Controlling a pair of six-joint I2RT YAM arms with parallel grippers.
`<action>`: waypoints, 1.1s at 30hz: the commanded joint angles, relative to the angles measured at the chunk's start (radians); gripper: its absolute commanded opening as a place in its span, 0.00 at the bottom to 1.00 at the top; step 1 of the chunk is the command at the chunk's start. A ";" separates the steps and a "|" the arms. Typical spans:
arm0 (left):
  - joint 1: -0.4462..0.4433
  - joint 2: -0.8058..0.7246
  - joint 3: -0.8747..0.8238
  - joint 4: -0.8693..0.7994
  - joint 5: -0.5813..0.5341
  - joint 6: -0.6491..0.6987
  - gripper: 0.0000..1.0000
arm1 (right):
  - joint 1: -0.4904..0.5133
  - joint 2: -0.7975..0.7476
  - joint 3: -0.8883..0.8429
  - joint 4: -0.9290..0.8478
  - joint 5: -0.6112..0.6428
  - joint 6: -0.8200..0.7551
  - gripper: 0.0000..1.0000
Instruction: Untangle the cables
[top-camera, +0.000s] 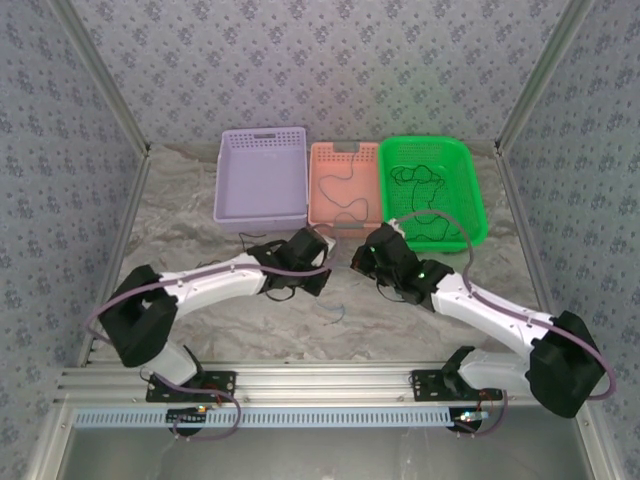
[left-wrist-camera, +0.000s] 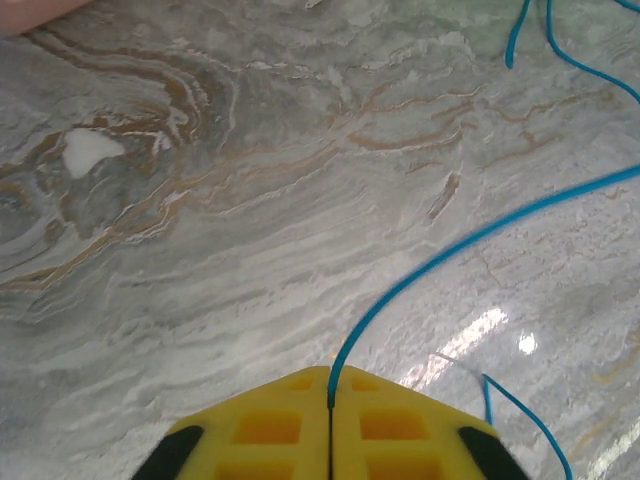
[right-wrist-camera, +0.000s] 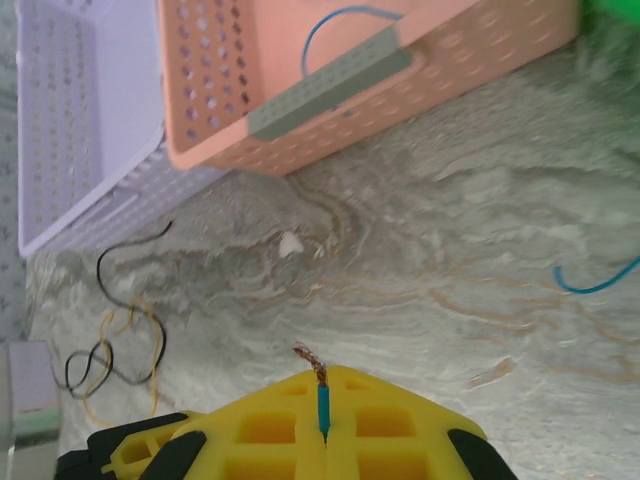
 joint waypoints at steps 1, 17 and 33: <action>0.000 0.026 0.063 -0.027 -0.007 0.005 0.32 | -0.015 -0.047 -0.024 -0.009 0.116 0.068 0.00; -0.282 -0.088 -0.087 0.102 -0.069 -0.110 0.41 | -0.156 -0.038 -0.013 -0.058 0.048 0.048 0.00; -0.419 0.311 0.200 0.194 -0.216 0.003 0.50 | -0.225 0.061 0.055 -0.106 -0.023 0.053 0.00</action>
